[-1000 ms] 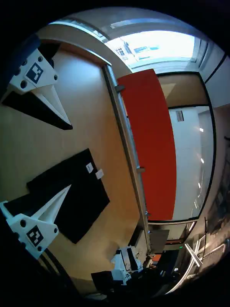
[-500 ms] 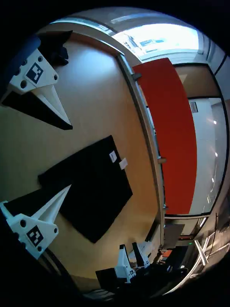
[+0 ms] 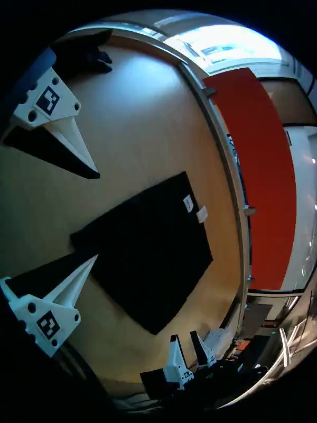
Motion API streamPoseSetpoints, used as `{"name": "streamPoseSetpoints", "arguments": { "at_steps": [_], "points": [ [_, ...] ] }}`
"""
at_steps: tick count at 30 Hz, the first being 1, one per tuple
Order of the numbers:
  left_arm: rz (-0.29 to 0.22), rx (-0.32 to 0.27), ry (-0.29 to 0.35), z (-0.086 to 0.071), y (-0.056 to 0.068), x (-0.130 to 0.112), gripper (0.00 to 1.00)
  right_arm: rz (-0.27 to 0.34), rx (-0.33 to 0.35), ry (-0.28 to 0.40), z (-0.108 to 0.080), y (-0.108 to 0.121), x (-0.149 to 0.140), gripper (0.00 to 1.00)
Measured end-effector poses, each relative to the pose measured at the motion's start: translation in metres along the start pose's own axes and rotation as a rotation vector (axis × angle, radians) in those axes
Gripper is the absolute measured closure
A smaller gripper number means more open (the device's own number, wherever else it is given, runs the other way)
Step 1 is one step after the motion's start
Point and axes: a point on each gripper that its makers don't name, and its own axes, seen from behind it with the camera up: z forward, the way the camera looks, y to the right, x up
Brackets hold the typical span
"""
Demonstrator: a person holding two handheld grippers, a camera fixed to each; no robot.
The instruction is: Fold towel
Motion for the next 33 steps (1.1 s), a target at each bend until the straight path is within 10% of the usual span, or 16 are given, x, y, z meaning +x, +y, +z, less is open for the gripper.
{"name": "streamPoseSetpoints", "arguments": {
  "at_steps": [33],
  "points": [
    [0.017, -0.097, -0.153, 0.019, 0.030, -0.036, 0.18, -0.042, 0.087, -0.109, 0.015, -0.019, -0.046, 0.18]
  ]
}}
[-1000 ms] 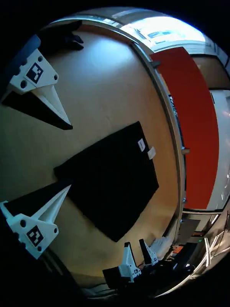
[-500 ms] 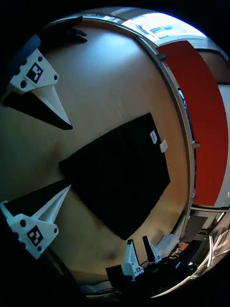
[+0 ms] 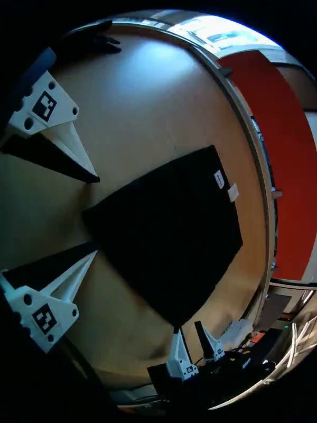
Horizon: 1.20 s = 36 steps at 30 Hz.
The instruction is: Fold towel
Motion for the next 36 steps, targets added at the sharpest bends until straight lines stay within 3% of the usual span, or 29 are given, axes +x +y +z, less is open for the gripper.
{"name": "streamPoseSetpoints", "arguments": {
  "at_steps": [10, 28, 36],
  "points": [
    [0.011, 0.009, -0.002, 0.0016, 0.0010, 0.0001, 0.20, 0.013, 0.019, -0.019, 0.0041, -0.0031, -0.0048, 0.27],
    [0.004, 0.018, -0.016, 0.0010, 0.0052, 0.0004, 0.36, 0.024, 0.037, -0.031, 0.0059, -0.0044, -0.0077, 0.46],
    [0.010, 0.014, -0.030, 0.0010, 0.0081, 0.0007, 0.46, 0.035, 0.045, -0.037, 0.0059, -0.0048, -0.0070, 0.68]
  ]
}}
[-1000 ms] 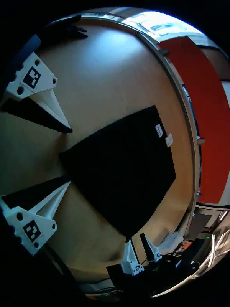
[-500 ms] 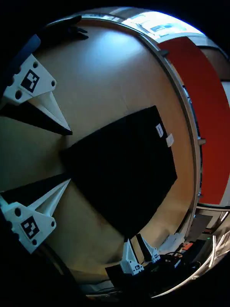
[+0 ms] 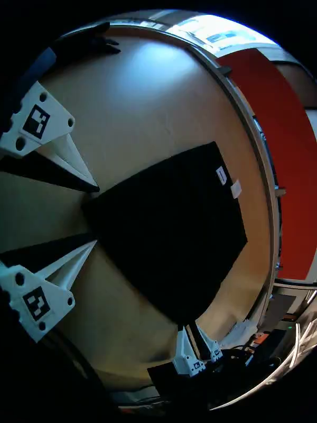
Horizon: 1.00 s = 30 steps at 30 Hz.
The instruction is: Fold towel
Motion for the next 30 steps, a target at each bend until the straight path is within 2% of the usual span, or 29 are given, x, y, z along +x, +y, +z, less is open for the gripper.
{"name": "streamPoseSetpoints", "arguments": {
  "at_steps": [2, 4, 12, 16, 20, 30],
  "points": [
    [-0.002, 0.000, 0.000, 0.000, 0.000, 0.000, 0.47, 0.004, 0.004, -0.001, 0.000, -0.001, 0.000, 0.75],
    [-0.006, 0.003, -0.002, 0.000, 0.000, 0.000, 0.54, 0.006, 0.006, -0.001, 0.000, -0.002, 0.000, 0.77],
    [-0.025, 0.016, -0.003, 0.000, -0.004, 0.000, 0.79, 0.008, 0.007, 0.000, -0.001, -0.006, -0.001, 0.81],
    [-0.041, 0.016, 0.005, -0.001, -0.003, 0.002, 0.84, 0.009, 0.006, 0.006, -0.002, -0.007, 0.002, 0.83],
    [-0.058, 0.021, 0.017, -0.002, -0.003, 0.004, 0.93, 0.012, 0.008, 0.014, -0.004, -0.008, 0.005, 0.84],
    [-0.069, 0.018, 0.025, -0.004, -0.003, 0.005, 0.95, 0.018, 0.007, 0.033, -0.010, -0.008, 0.013, 0.85]
  ]
}}
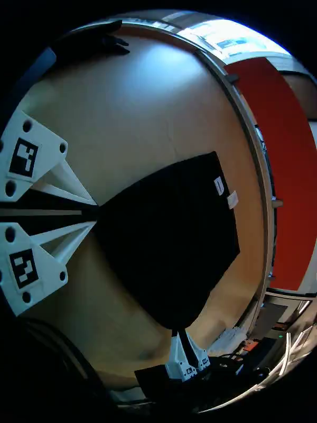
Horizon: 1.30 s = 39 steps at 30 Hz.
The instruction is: Fold towel
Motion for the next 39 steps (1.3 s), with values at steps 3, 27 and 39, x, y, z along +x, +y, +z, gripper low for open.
{"name": "streamPoseSetpoints", "arguments": {
  "at_steps": [3, 27, 39],
  "points": [
    [-0.007, -0.005, 0.000, 0.000, 0.001, 0.000, 0.95, 0.002, 0.001, 0.004, -0.001, 0.000, 0.002, 0.85],
    [-0.064, -0.026, 0.036, -0.022, 0.005, 0.018, 0.95, -0.016, -0.006, 0.070, -0.021, 0.001, 0.035, 0.85],
    [-0.099, -0.028, 0.059, -0.039, 0.004, 0.031, 0.95, -0.028, -0.017, 0.098, -0.036, 0.003, 0.048, 0.85]
  ]
}}
